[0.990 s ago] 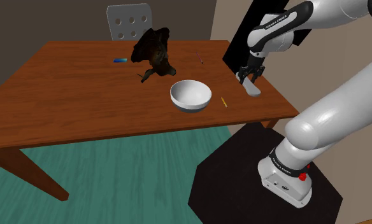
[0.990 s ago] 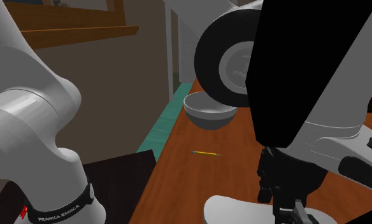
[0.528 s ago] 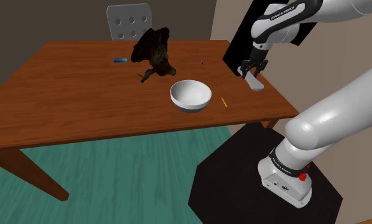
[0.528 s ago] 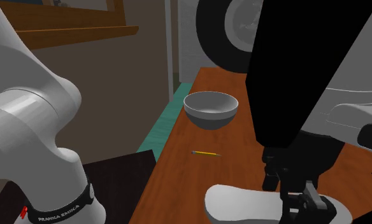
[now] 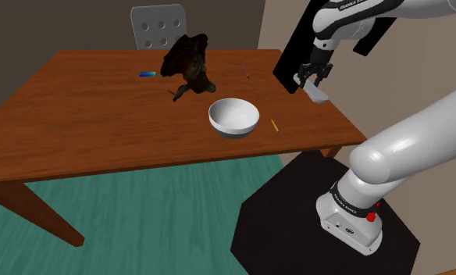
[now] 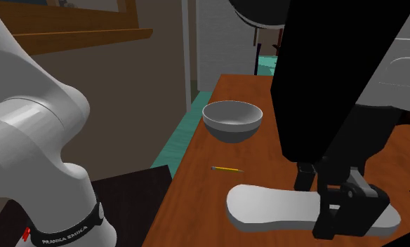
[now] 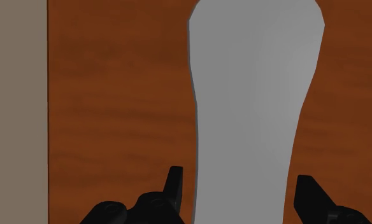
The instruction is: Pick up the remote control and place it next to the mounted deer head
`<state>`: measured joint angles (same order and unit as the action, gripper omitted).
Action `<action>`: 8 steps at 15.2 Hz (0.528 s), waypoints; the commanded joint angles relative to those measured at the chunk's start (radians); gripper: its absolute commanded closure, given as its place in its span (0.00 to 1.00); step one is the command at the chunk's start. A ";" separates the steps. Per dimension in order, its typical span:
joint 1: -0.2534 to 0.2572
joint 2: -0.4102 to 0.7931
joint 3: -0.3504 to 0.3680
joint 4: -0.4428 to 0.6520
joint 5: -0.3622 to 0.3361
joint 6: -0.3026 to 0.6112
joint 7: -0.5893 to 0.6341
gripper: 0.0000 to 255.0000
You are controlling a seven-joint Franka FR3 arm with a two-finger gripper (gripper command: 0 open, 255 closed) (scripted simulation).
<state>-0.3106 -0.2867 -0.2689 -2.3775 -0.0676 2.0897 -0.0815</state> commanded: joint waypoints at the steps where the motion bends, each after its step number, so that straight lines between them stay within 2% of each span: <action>1: 0.000 -0.011 0.002 0.019 -0.002 -0.030 0.001 1.00; 8: 0.000 -0.040 0.010 0.089 -0.004 -0.128 0.006 1.00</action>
<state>-0.3101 -0.3181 -0.2608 -2.2974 -0.0700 1.9787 -0.0765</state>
